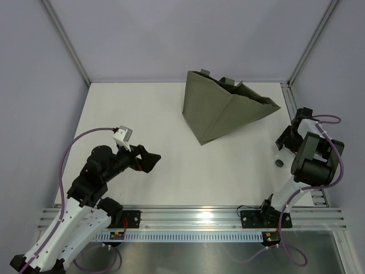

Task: Place the personal care products into the canvas bag

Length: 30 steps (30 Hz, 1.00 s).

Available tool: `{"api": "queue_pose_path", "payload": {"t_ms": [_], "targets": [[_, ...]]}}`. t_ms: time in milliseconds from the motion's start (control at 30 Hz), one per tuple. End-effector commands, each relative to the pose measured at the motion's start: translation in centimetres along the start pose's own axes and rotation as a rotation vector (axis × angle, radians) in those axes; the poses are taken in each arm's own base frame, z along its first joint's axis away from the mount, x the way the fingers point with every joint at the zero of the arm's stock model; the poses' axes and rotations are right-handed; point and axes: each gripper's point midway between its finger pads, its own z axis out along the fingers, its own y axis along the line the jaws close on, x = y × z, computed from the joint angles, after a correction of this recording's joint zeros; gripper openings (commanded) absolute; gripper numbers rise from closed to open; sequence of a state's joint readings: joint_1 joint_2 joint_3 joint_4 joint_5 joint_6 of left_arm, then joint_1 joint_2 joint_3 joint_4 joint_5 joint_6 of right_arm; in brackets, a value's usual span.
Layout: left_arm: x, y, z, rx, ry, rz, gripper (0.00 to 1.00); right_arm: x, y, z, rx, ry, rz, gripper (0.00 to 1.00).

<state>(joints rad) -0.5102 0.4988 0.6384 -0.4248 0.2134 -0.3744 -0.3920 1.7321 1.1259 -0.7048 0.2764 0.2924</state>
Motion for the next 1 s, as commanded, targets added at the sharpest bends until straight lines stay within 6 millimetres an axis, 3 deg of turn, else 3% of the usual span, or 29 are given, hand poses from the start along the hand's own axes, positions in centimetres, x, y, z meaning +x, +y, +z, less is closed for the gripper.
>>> {"api": "queue_pose_path", "payload": {"t_ms": [0, 33, 200, 300, 400, 433, 467, 500, 533, 733, 767, 833, 867, 933, 967], "targets": [[-0.6, -0.6, 0.2, 0.032, -0.026, -0.003, 0.99, -0.7, 0.1, 1.0, -0.002, -0.005, 0.052, 1.0], [-0.5, -0.5, 0.2, 0.032, -0.026, -0.005, 0.99, -0.6, 0.3, 1.3, -0.003, 0.002, 0.052, 0.94], [-0.5, -0.6, 0.3, 0.034, -0.02, -0.009, 0.99, -1.4, 1.1, 1.3, -0.035, 0.009, 0.048, 0.95], [-0.4, -0.5, 0.2, 0.028, -0.023, -0.009, 0.99, -1.2, 1.4, 1.4, -0.052, 0.02, 0.029, 0.88], [-0.5, -0.4, 0.1, 0.026, -0.03, -0.011, 0.99, -0.2, 2.5, 1.3, -0.137, 0.051, 0.007, 0.51], [-0.4, -0.4, 0.0, 0.025, -0.029, -0.011, 0.99, -0.4, 2.9, 1.2, -0.169, 0.038, -0.024, 0.21], [-0.4, -0.4, -0.1, 0.026, -0.03, -0.011, 0.99, -0.1, 3.4, 0.7, -0.213, 0.043, -0.037, 0.07], [-0.3, -0.4, -0.1, 0.023, -0.028, -0.01, 0.99, -0.1, 3.7, 0.2, -0.241, 0.036, -0.051, 0.0], [-0.2, -0.4, -0.1, 0.023, -0.028, -0.01, 0.99, -0.3, 3.9, -0.2, -0.268, 0.02, -0.088, 0.0], [-0.5, -0.3, -0.2, 0.018, -0.03, -0.001, 0.99, -0.7, 7.0, -7.6, -0.627, -0.145, -0.323, 0.0], [-0.6, -0.4, -0.2, 0.017, -0.034, 0.0, 0.99, -0.6, 7.8, -10.2, -0.722, -0.201, -0.348, 0.0], [-0.7, -0.3, -0.2, 0.015, -0.031, -0.003, 0.99, -0.6, 8.3, -12.8, -0.805, -0.261, -0.397, 0.0], [-0.8, -0.4, -0.2, 0.015, -0.033, -0.003, 0.99, -0.8, 8.7, -15.7, -0.887, -0.322, -0.425, 0.0], [-0.9, -0.5, -0.3, 0.015, -0.033, -0.003, 0.99, -1.0, 8.9, -18.7, -0.954, -0.402, -0.467, 0.0], [-0.9, -0.4, -0.4, 0.013, -0.032, 0.002, 0.99, -1.4, 8.8, -21.7, -0.996, -0.482, -0.493, 0.0]]}}
